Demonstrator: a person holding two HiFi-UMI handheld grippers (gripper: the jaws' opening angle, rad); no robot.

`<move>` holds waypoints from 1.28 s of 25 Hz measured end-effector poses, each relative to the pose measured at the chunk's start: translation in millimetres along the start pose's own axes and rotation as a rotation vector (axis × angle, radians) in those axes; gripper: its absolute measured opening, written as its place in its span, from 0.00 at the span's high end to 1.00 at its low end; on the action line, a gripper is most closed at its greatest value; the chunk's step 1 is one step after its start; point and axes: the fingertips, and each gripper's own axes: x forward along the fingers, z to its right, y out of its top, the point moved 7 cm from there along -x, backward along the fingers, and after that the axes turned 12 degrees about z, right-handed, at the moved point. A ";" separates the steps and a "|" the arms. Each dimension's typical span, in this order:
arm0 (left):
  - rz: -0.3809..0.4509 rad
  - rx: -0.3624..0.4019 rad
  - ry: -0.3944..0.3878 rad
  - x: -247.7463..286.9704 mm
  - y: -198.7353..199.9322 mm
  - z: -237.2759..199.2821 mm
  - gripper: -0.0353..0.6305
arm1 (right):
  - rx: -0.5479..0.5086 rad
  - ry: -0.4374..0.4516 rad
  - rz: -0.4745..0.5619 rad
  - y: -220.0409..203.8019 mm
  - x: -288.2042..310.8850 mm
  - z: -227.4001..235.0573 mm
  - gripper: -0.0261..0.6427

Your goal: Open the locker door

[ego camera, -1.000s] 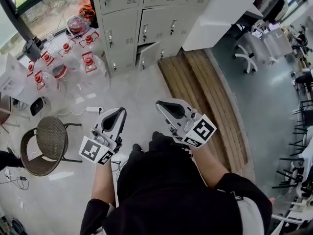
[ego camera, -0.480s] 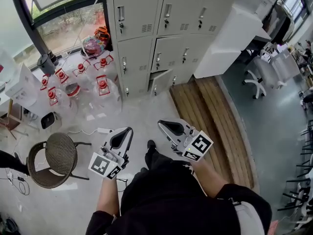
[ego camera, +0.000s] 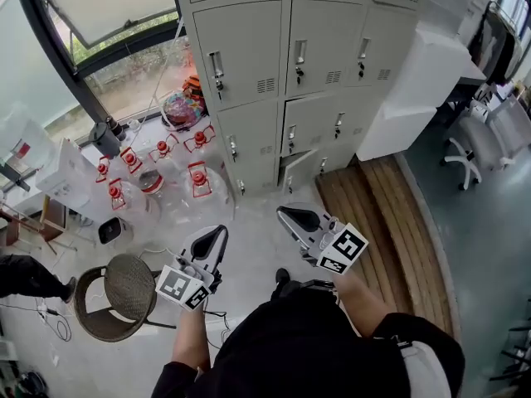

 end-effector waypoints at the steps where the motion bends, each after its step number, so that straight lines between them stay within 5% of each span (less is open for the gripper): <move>1: -0.006 0.010 -0.001 11.0 3.0 -4.1 0.92 | 0.003 -0.004 0.008 3.2 1.3 11.2 0.94; 15: -0.031 0.094 0.055 129.3 23.2 -62.1 0.92 | 0.056 -0.012 0.080 10.8 19.3 146.8 0.94; 25: -0.020 0.060 0.069 148.3 31.9 -124.5 0.92 | 0.119 -0.012 0.043 -24.8 67.4 178.6 0.94; 32: 0.036 0.038 0.014 156.0 43.8 -203.4 0.92 | 0.031 -0.070 0.028 -22.3 129.6 193.1 0.94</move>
